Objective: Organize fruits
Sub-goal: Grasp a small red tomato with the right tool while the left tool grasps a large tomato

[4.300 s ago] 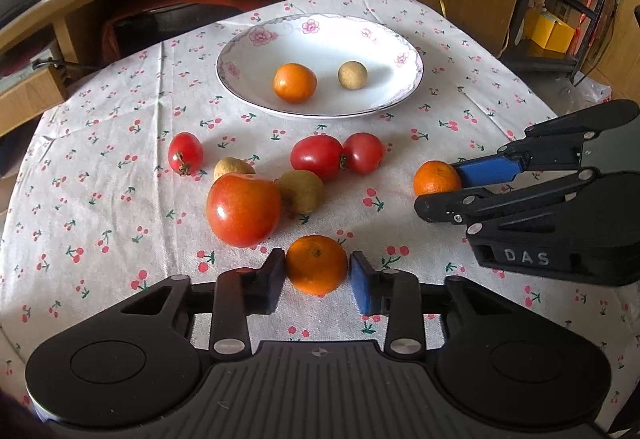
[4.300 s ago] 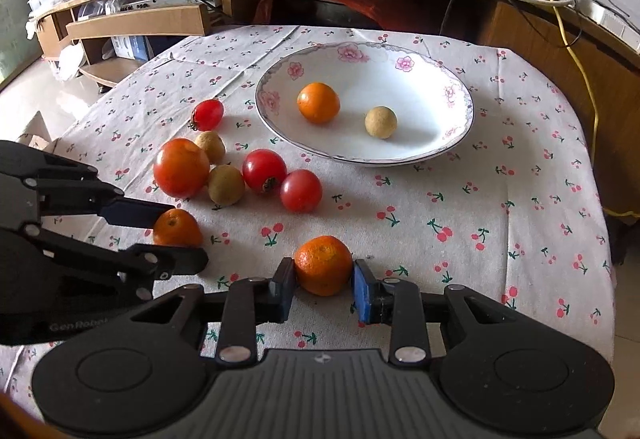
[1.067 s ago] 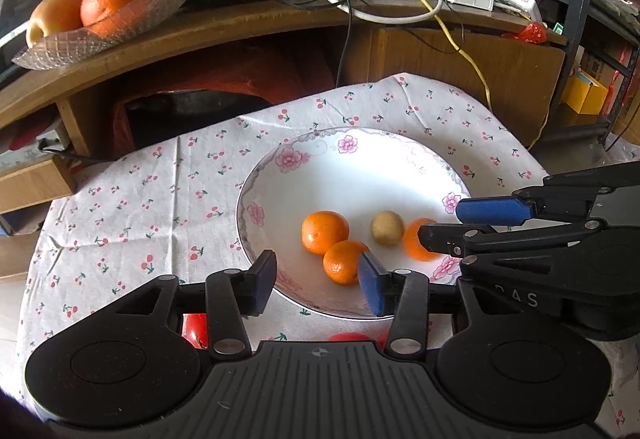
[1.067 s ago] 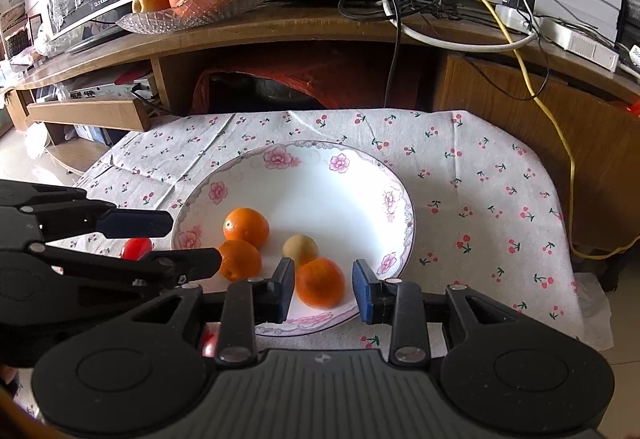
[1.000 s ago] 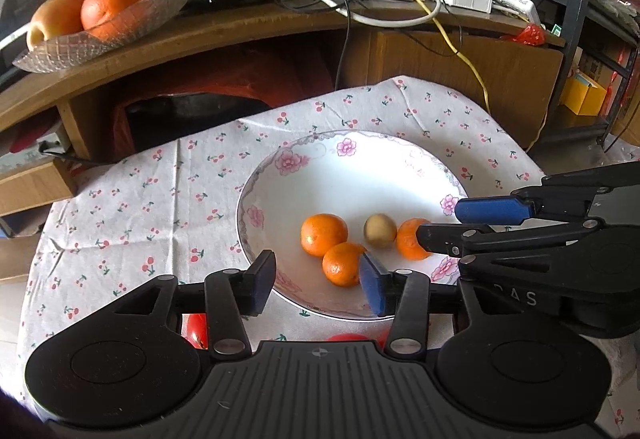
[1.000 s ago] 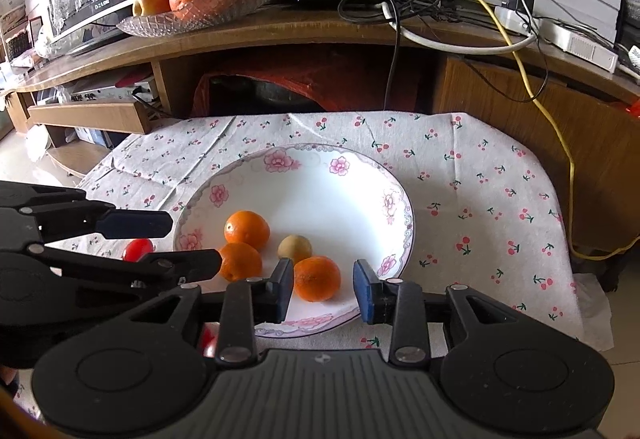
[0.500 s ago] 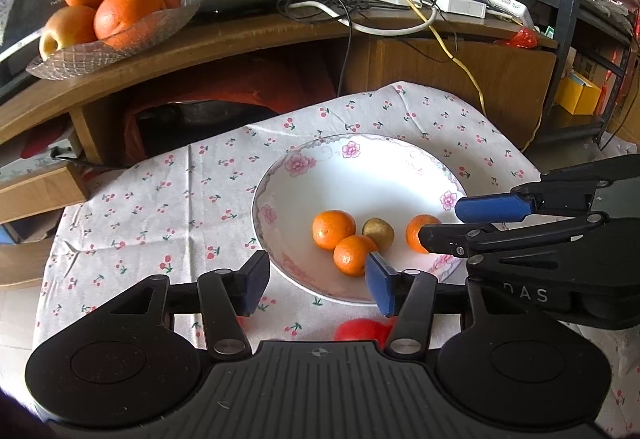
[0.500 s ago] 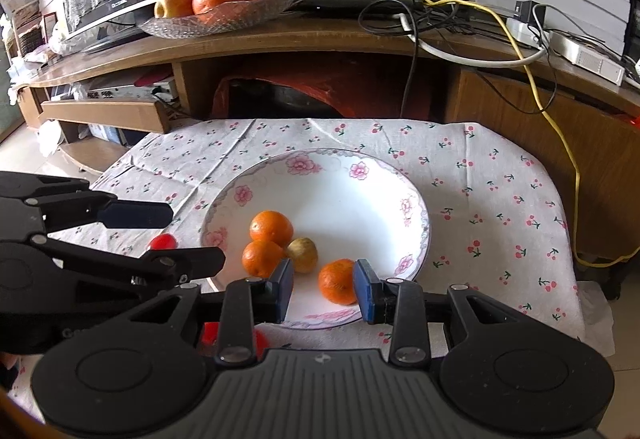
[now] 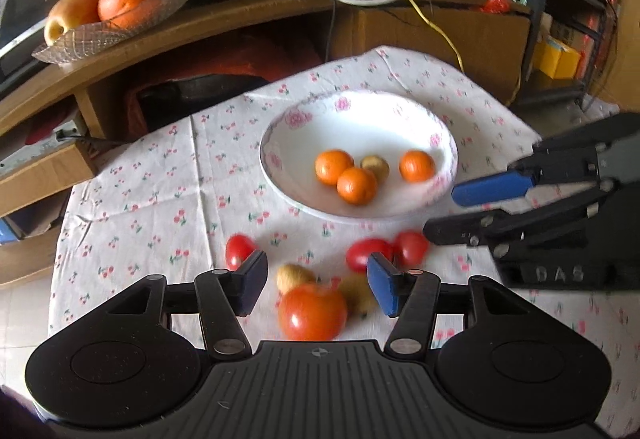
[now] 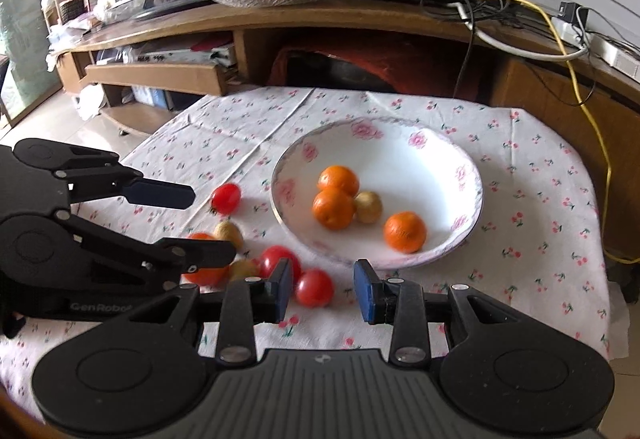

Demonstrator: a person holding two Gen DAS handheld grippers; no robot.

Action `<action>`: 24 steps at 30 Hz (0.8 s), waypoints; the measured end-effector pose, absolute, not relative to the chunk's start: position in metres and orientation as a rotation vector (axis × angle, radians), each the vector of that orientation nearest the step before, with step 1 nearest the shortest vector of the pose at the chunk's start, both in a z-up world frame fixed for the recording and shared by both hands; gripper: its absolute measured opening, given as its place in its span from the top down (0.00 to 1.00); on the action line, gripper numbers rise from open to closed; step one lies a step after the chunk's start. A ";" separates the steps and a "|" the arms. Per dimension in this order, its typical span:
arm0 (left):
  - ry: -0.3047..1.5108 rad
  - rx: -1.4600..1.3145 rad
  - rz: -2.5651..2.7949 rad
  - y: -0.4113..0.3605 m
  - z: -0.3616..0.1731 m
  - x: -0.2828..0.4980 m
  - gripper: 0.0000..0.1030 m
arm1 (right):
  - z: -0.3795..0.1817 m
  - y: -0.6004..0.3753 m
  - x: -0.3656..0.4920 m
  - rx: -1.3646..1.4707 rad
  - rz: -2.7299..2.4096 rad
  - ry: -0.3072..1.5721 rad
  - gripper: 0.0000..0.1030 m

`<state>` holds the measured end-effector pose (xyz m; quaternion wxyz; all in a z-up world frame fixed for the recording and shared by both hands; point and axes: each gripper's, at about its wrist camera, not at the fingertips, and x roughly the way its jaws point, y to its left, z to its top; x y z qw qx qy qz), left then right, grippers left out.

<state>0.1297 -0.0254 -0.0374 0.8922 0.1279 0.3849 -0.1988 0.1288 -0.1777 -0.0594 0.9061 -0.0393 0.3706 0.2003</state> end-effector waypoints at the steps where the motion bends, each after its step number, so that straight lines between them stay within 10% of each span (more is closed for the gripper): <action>1: 0.803 0.271 -0.417 -0.024 -0.039 0.127 0.38 | -0.061 -0.177 0.128 -0.084 0.418 0.771 0.65; 24: 0.872 0.271 -0.454 -0.020 -0.073 0.136 0.42 | -0.089 -0.169 0.145 -0.123 0.457 0.845 0.65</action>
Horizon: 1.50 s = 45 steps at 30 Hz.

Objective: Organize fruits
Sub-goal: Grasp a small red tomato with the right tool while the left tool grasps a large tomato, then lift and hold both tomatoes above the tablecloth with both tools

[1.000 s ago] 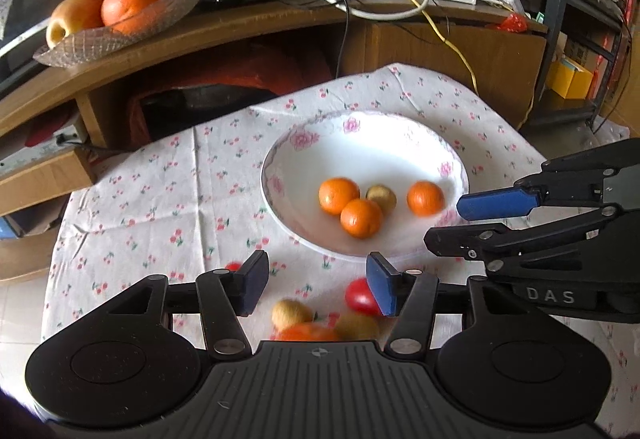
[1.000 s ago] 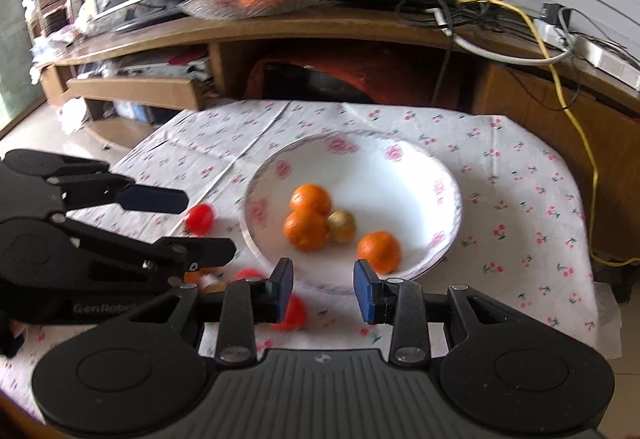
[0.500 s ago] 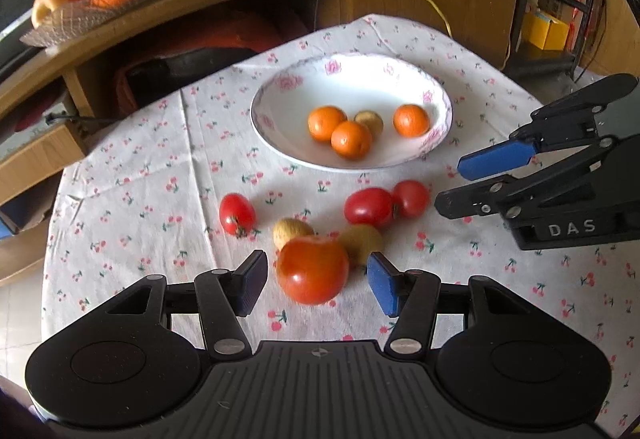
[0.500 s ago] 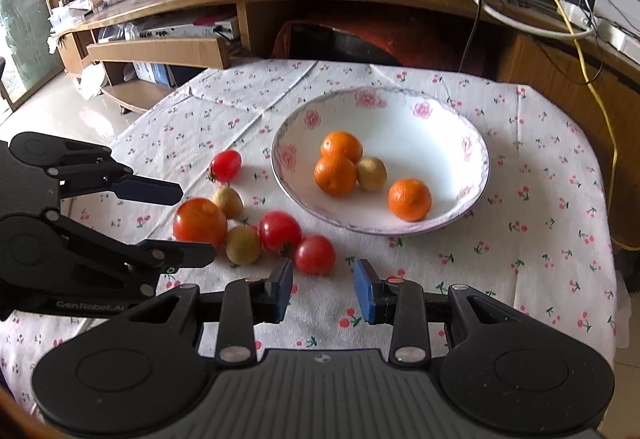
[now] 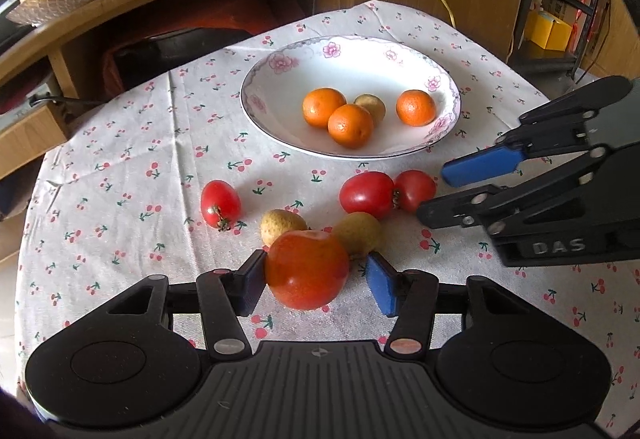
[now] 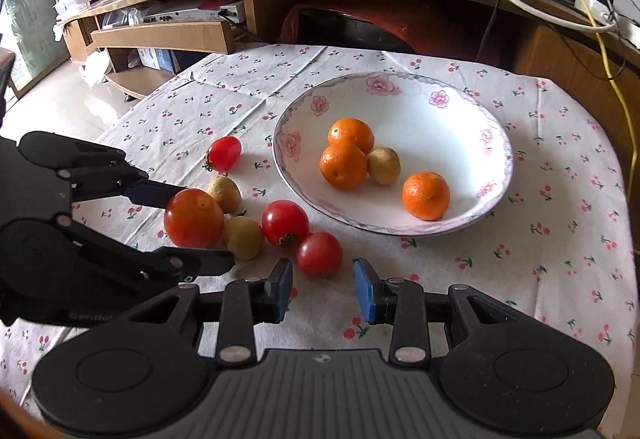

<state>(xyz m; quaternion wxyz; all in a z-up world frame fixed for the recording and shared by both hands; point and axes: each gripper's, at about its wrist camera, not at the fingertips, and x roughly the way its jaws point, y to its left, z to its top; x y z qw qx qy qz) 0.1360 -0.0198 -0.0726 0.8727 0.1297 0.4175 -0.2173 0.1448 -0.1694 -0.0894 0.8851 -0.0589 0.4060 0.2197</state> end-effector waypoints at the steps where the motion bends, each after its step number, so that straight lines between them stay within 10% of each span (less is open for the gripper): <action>1: 0.872 0.273 -0.451 -0.019 -0.072 0.136 0.44 | -0.091 -0.168 0.146 -0.125 0.459 0.845 0.65; 45: 0.933 0.240 -0.438 -0.003 -0.068 0.081 0.51 | -0.086 -0.169 0.073 -0.145 0.451 0.891 0.74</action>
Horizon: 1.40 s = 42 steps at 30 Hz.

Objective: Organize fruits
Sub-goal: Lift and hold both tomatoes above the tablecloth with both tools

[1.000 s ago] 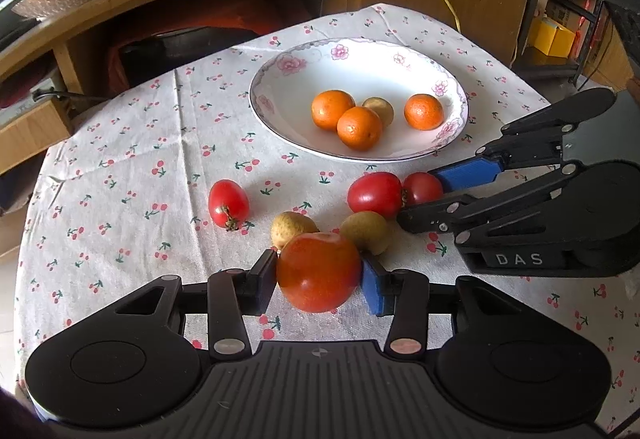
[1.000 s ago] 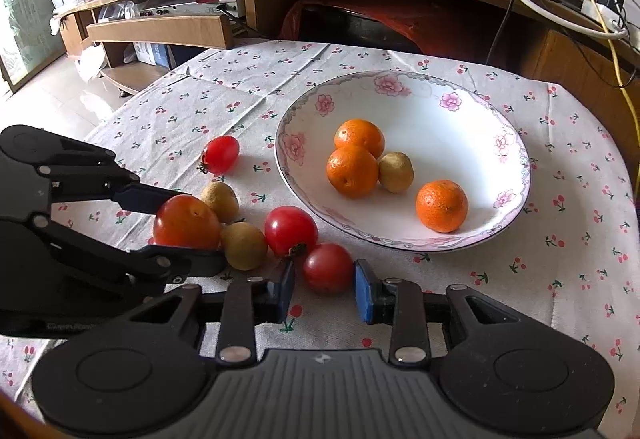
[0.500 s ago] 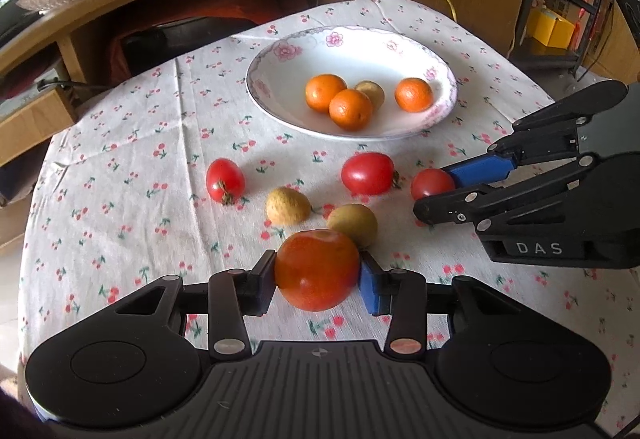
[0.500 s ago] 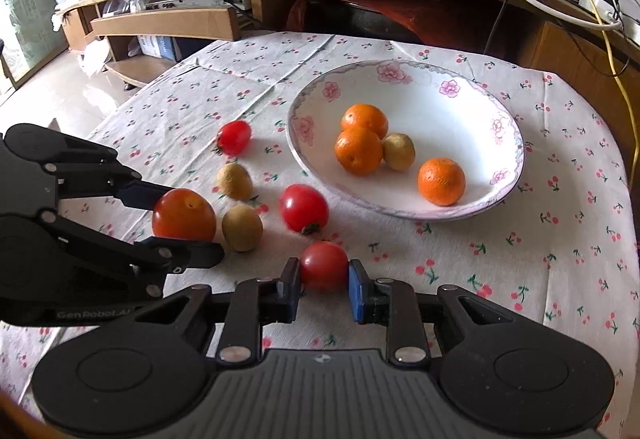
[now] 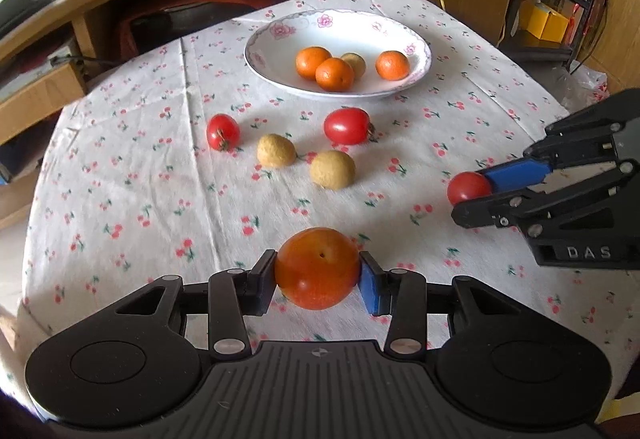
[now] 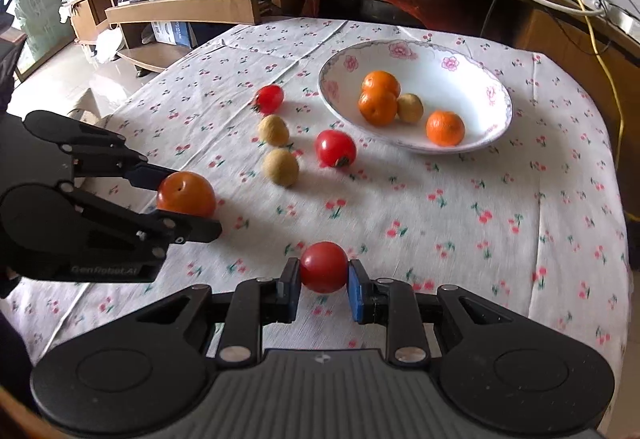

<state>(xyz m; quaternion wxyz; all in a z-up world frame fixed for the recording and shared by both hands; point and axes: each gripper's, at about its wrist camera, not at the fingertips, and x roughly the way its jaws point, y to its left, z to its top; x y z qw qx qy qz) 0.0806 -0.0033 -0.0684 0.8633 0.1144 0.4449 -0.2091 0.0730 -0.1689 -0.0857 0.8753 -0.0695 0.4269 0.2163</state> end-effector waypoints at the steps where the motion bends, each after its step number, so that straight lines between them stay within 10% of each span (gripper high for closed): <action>1: 0.933 0.243 -0.441 -0.004 -0.069 0.078 0.51 | -0.086 -0.168 0.070 -0.147 0.451 0.891 0.74; 25: 0.914 0.309 -0.454 -0.019 -0.075 0.082 0.34 | -0.097 -0.165 0.076 -0.166 0.483 0.909 0.68; 42: 0.933 0.298 -0.453 -0.021 -0.074 0.084 0.50 | -0.096 -0.157 0.077 -0.220 0.453 0.922 0.73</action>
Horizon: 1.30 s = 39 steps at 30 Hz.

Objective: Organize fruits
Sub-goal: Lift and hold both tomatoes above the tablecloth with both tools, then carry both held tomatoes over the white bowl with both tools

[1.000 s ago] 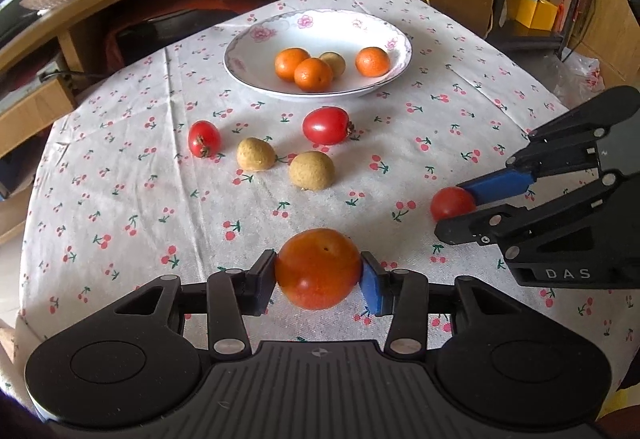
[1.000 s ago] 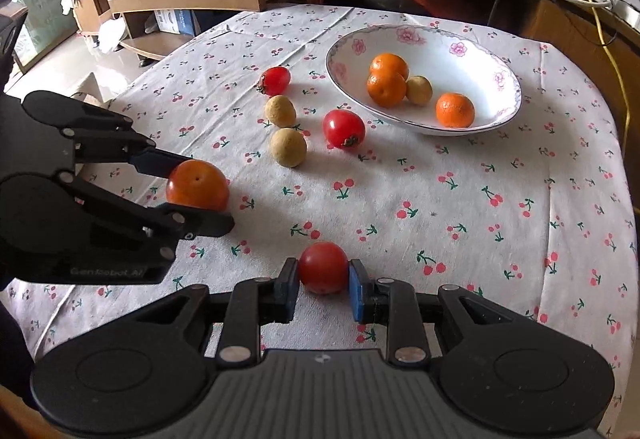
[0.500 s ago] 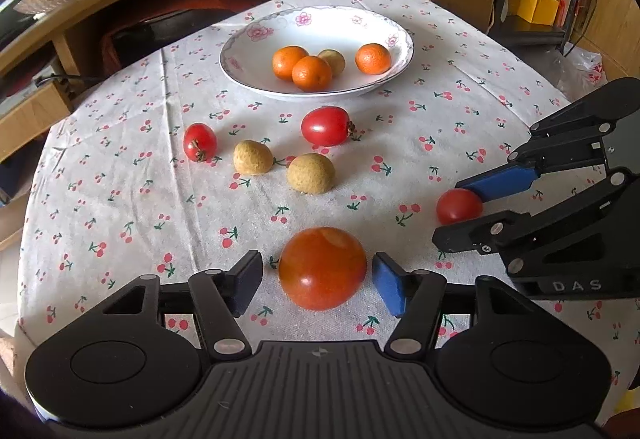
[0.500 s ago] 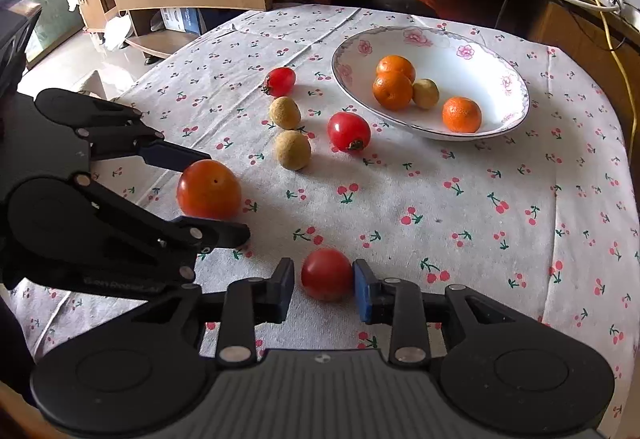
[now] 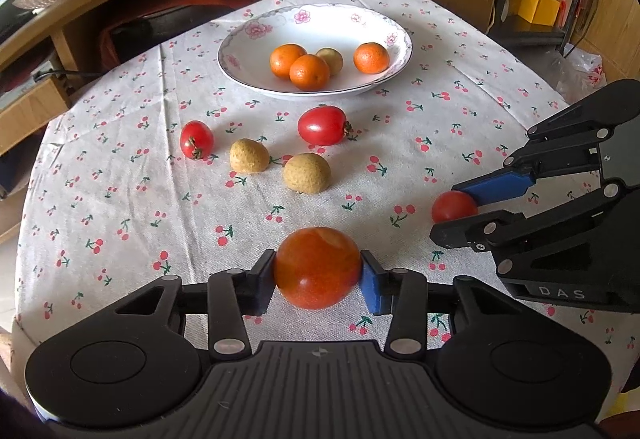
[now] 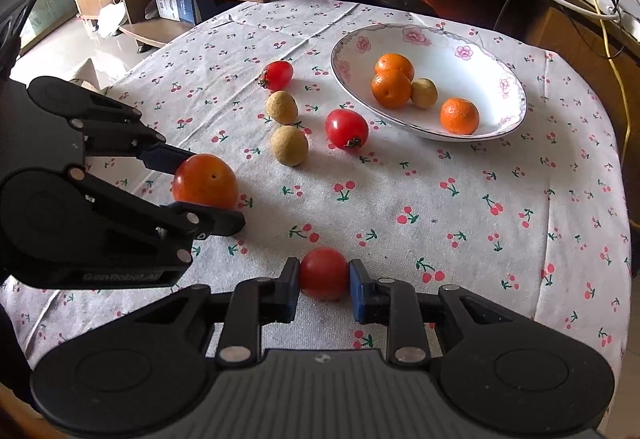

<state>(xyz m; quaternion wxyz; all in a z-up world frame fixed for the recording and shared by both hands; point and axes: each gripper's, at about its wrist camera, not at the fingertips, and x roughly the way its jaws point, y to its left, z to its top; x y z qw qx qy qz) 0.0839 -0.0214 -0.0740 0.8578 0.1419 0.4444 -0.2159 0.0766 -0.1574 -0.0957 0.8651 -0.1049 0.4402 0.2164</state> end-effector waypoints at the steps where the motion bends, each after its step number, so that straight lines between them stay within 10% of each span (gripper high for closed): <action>1: 0.933 0.298 -0.453 -0.021 -0.074 0.084 0.50 | -0.096 -0.157 0.077 -0.223 0.453 0.922 0.73; 39: 0.863 0.275 -0.416 -0.044 -0.049 0.112 0.51 | -0.072 -0.165 0.098 -0.208 0.370 0.857 0.74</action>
